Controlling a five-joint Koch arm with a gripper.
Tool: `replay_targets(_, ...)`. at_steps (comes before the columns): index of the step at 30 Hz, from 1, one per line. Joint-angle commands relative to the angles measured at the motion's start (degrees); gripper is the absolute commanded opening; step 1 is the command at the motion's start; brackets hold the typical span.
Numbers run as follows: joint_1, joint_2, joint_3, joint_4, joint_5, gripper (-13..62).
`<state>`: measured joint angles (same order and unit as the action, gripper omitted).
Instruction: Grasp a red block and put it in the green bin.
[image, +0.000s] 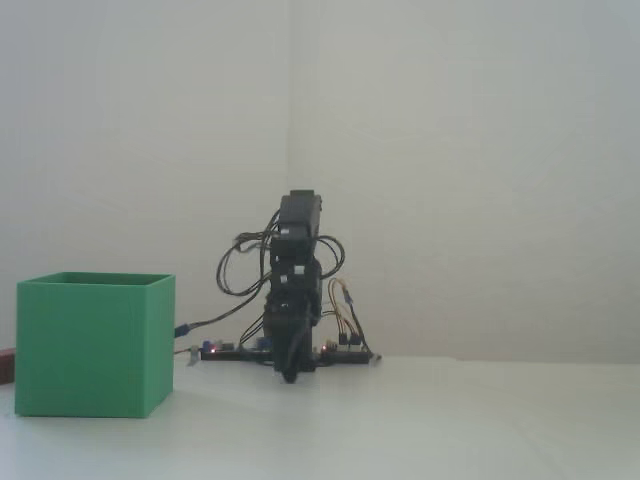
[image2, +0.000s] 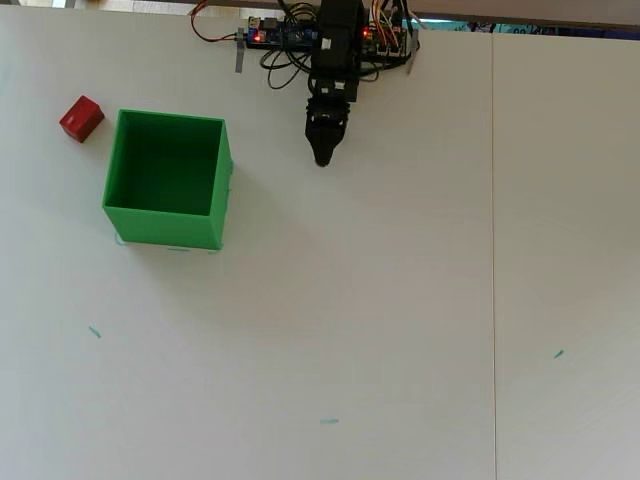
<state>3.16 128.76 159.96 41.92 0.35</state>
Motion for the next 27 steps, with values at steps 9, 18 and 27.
replay_targets(9, -0.1, 4.7, 16.1, -33.7, -1.8, 36.2)
replay_targets(18, -1.8, 4.7, 20.0, -33.6, -1.4, 34.7)
replay_targets(27, -1.7, 4.7, 20.0, -33.6, -1.4, 34.7)
